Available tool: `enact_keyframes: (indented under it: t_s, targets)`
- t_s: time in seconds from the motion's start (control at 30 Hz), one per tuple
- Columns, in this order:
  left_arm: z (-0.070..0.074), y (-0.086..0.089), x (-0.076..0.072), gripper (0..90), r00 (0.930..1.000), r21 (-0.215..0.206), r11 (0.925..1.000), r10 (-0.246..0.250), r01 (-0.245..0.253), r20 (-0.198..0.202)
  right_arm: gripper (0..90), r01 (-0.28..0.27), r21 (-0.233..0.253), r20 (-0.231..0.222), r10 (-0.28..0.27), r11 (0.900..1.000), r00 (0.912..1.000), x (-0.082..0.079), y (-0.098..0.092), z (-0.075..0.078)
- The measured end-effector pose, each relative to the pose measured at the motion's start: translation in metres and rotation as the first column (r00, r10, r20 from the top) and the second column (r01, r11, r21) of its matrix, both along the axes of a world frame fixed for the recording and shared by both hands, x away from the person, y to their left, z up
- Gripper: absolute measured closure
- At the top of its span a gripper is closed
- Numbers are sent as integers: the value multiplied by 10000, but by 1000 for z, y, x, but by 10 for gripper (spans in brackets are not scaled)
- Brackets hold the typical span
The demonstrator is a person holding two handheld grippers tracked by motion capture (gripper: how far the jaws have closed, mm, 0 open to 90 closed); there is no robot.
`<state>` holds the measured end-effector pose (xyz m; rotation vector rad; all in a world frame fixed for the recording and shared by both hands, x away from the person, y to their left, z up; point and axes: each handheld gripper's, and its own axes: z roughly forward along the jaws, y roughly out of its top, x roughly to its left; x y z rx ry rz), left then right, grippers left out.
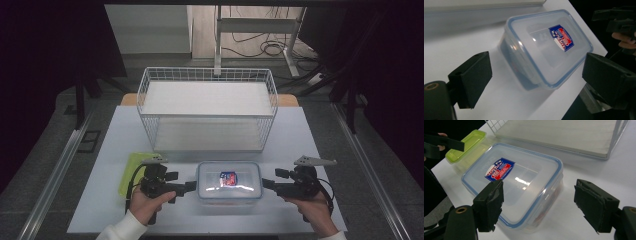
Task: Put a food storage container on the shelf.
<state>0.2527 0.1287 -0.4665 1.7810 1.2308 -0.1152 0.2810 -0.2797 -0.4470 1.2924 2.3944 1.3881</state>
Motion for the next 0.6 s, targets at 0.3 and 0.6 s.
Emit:
enact_keyframes:
  t_s: [0.3,0.6]
  targets:
    - [-11,-11,10,95,9918,-1013,9941,256,-384,-1249,239,-177,-51,-1,177,9998,9998,1,4,1]
    - [-26,-22,23,107,9834,-883,9956,144,-308,-1808,239,-161,-140,-23,161,9998,9999,2,5,-1]
